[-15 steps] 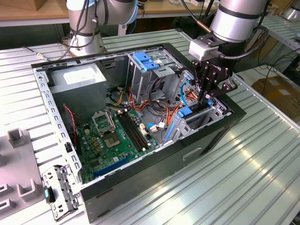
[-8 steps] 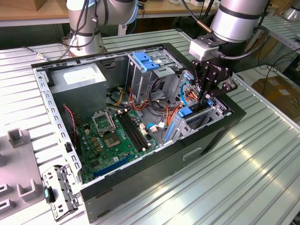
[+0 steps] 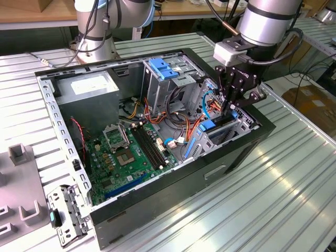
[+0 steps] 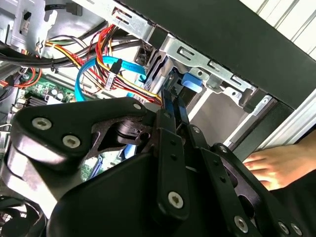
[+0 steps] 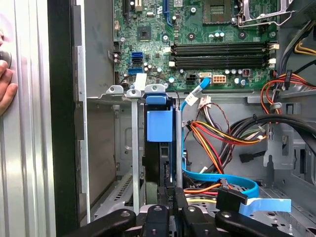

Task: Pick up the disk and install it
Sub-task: 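Insert the first disk wire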

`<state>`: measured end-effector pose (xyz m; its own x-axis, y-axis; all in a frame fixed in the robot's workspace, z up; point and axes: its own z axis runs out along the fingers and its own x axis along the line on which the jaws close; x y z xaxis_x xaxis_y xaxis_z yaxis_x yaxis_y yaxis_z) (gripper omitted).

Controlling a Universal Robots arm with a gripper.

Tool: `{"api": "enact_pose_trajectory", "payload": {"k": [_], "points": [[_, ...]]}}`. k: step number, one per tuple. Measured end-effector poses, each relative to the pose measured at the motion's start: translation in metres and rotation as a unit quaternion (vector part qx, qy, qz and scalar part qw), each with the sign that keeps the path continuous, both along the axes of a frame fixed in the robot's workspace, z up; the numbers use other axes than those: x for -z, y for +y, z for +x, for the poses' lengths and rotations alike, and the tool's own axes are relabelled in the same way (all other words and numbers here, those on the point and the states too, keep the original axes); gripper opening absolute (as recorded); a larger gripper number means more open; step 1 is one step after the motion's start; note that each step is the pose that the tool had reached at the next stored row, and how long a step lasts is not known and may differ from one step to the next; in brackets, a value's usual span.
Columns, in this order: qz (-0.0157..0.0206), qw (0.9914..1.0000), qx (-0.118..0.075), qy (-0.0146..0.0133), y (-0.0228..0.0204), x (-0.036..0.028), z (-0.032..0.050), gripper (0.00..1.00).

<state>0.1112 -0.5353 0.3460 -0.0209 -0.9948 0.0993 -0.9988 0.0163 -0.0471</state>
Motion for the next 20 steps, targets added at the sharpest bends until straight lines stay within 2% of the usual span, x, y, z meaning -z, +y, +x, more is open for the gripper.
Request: {"api": "enact_pose_trajectory", "payload": {"k": [3, 7, 20], "points": [[0.0046, 0.99999, 0.0, 0.0, -0.001, 0.0, 0.0001, 0.17], [0.0066, 0.99998, 0.0, 0.0, -0.0036, 0.0001, 0.0001, 0.17], [0.0084, 0.99996, 0.0, 0.0, -0.0046, 0.0026, 0.0002, 0.17]]}}
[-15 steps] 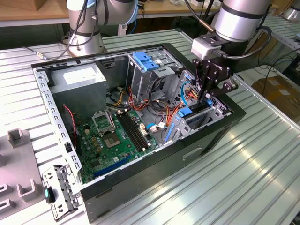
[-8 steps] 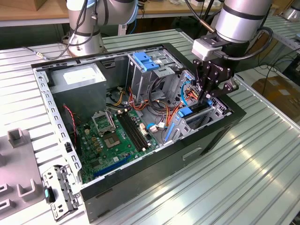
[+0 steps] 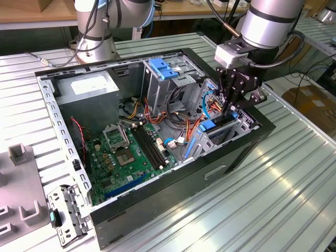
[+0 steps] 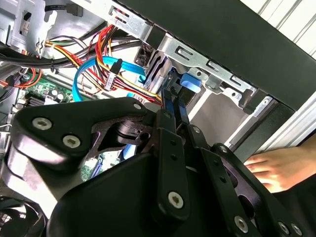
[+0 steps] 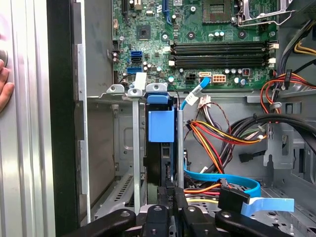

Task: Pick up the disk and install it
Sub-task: 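Insert the first disk wire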

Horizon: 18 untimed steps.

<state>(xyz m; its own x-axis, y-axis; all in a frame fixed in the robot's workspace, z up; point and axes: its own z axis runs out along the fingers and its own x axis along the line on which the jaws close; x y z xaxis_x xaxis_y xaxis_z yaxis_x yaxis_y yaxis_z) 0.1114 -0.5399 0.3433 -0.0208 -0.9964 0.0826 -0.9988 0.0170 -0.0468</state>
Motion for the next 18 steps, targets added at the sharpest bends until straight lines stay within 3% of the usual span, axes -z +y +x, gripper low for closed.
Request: {"api": "enact_pose_trajectory", "payload": {"k": [11, 14, 18], "points": [[0.0017, 1.0, 0.0, 0.0, -0.0001, -0.004, 0.0001, 0.17], [0.0159, 0.99987, 0.0, 0.0001, -0.0042, -0.004, 0.0001, 0.17], [0.0162, 0.99987, 0.0, 0.0001, -0.006, -0.0039, 0.0001, 0.17]]}}
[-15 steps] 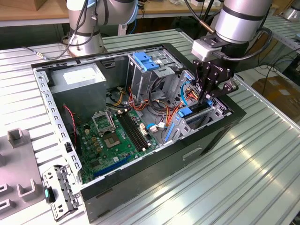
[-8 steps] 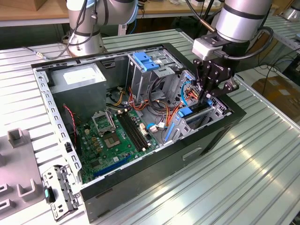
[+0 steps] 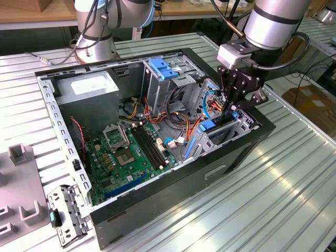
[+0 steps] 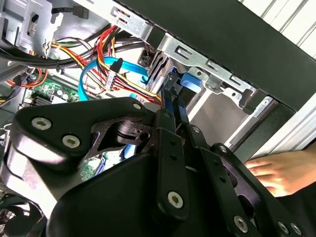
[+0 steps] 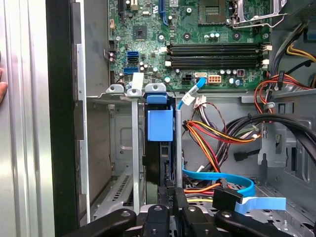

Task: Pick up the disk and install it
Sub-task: 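Insert the first disk wire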

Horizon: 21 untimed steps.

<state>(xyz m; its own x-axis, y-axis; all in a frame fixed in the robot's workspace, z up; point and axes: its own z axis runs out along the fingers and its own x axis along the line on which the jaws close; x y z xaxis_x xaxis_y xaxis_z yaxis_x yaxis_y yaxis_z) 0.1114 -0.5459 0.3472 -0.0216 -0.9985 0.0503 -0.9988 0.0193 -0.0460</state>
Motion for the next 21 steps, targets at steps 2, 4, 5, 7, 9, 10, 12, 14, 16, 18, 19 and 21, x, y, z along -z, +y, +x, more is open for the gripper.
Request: {"api": "enact_pose_trajectory", "payload": {"k": [2, 4, 5, 7, 9, 10, 12, 14, 16, 18, 19, 21], "points": [[0.0, 1.0, 0.0, 0.0, -0.0003, 0.0, 0.0, 0.17], [0.0, 1.0, 0.0, 0.0, -0.0006, 0.0001, 0.0, 0.17], [0.0, 1.0, 0.0, 0.0, -0.0011, 0.0002, 0.0, 0.17], [0.0, 1.0, 0.0, 0.0, -0.0012, 0.0003, 0.0, 0.17], [0.0, 1.0, 0.0, 0.0, -0.0013, 0.0004, 0.0, 0.17], [-0.0001, 1.0, 0.0, 0.0, -0.0013, 0.0004, 0.0, 0.17], [0.0, 1.0, 0.0, 0.0, -0.0013, 0.0007, 0.0, 0.17], [-0.0001, 1.0, 0.0, 0.0, -0.0013, 0.0009, 0.0, 0.17], [0.0, 1.0, 0.0, 0.0, -0.0012, 0.001, 0.0, 0.17], [0.0001, 1.0, 0.002, 0.0, -0.0011, 0.0011, 0.0, 0.17], [0.0, 0.99999, 0.004, 0.0, -0.0009, 0.0011, 0.0, 0.17], [0.0, 0.99998, 0.006, 0.0, -0.0008, 0.0011, 0.0, 0.17]]}}
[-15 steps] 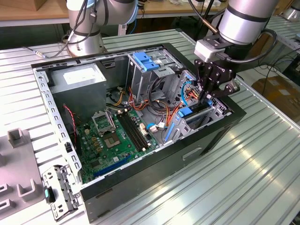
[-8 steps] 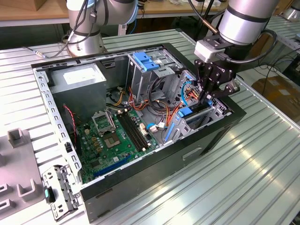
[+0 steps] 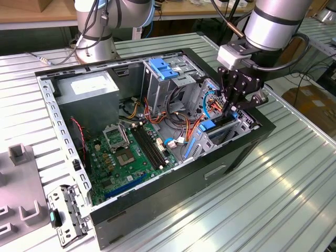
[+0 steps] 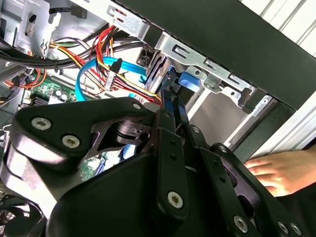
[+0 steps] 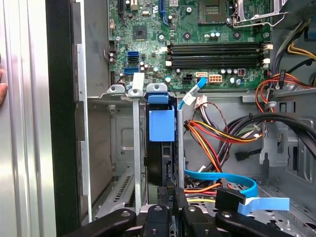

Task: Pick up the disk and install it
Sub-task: 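Insert the first disk wire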

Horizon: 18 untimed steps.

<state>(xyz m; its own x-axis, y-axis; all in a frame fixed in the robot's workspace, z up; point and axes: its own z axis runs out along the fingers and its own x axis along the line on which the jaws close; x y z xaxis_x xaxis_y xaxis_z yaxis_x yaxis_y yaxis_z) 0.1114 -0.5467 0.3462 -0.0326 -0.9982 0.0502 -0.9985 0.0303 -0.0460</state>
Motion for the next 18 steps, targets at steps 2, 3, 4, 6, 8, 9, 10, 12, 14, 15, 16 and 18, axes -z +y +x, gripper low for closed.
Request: {"api": "enact_pose_trajectory", "payload": {"k": [2, 3, 4, 6, 8, 9, 10, 12, 14, 15, 16, 18], "points": [[0.0, 1.0, 0.001, 0.0, 0.0, 0.0, 0.0, 0.17], [0.0, 1.0, 0.002, 0.0, 0.0, 0.0, 0.0, 0.17], [0.0, 1.0, 0.002, 0.0, 0.0, 0.0, 0.0, 0.17], [-0.0001, 1.0, 0.002, 0.0, 0.0001, 0.0002, 0.0, 0.17], [-0.0001, 1.0, 0.003, 0.0, 0.0, 0.0008, 0.0, 0.17], [-0.0001, 1.0, 0.003, 0.0, 0.0001, 0.0018, 0.0, 0.17], [0.0008, 1.0, 0.003, 0.0, 0.0001, 0.0053, 0.0, 0.17], [0.0046, 0.99998, 0.004, 0.0, 0.0, 0.0007, 0.0, 0.17], [0.0045, 0.99998, 0.004, 0.0, 0.0, 0.0003, 0.0, 0.17], [0.0045, 0.99998, 0.004, 0.0, 0.0, 0.0003, 0.0, 0.17], [0.0044, 0.99998, 0.004, 0.0, -0.0002, 0.0002, 0.0, 0.17], [0.0045, 0.99998, 0.004, 0.0, -0.0003, 0.0003, 0.0, 0.17]]}}
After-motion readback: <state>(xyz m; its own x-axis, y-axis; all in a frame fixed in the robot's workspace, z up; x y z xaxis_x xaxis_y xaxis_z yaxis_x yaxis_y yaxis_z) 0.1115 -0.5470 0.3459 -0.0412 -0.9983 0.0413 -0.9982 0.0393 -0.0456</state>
